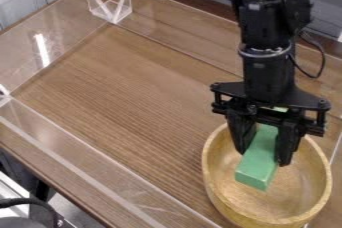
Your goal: Put the green block in the brown bowl
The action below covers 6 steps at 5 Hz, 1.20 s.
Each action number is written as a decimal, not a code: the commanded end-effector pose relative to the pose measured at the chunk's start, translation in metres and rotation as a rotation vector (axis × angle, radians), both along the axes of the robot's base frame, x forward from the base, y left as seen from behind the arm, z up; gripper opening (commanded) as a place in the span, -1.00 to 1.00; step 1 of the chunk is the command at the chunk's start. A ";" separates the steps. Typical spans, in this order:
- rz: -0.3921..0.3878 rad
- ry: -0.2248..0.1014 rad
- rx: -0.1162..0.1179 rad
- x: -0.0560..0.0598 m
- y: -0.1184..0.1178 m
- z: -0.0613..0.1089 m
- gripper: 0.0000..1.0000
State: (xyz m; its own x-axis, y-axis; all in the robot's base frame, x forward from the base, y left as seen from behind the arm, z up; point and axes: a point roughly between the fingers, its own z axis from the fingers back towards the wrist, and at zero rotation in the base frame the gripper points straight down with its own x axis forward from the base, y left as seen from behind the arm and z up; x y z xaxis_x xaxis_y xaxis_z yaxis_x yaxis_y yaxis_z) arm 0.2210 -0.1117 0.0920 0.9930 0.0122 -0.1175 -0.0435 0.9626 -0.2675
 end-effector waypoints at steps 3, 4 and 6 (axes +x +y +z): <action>-0.001 -0.026 -0.019 0.004 0.002 0.000 -1.00; -0.005 -0.024 -0.021 0.004 0.002 -0.001 1.00; 0.002 -0.016 -0.025 0.005 0.006 0.009 1.00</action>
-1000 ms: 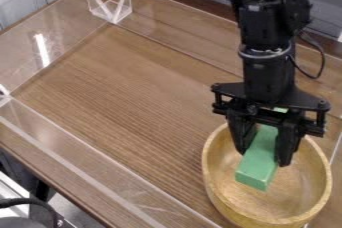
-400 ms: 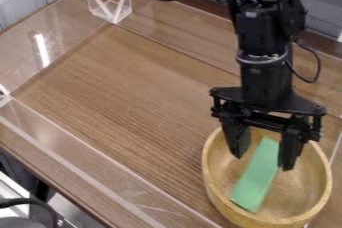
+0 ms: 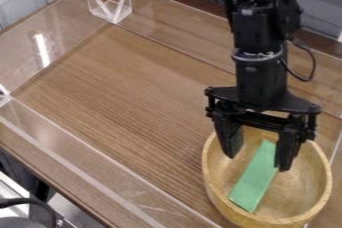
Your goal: Put the green block in the brown bowl
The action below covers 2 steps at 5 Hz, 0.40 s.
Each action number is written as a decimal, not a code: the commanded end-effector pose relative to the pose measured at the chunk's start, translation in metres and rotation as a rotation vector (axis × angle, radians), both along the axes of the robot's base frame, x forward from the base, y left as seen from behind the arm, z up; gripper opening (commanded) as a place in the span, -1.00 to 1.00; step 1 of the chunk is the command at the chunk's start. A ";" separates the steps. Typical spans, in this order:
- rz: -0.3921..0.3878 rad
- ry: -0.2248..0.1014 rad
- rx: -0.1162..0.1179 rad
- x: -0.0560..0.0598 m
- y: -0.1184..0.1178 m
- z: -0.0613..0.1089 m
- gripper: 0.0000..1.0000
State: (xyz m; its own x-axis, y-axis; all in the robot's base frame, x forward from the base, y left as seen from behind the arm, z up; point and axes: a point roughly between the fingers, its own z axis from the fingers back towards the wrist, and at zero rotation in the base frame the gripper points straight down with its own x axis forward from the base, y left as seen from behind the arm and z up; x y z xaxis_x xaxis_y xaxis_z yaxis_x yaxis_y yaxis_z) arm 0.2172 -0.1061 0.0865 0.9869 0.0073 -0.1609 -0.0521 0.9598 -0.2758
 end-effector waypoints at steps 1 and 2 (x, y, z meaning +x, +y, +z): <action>0.012 -0.055 -0.017 0.010 0.003 0.020 1.00; 0.019 -0.054 -0.019 0.011 0.006 0.026 1.00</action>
State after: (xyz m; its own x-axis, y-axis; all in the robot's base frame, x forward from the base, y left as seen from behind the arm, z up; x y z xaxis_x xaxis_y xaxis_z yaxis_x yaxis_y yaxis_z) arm 0.2206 -0.1001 0.0956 0.9842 0.0215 -0.1758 -0.0708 0.9576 -0.2792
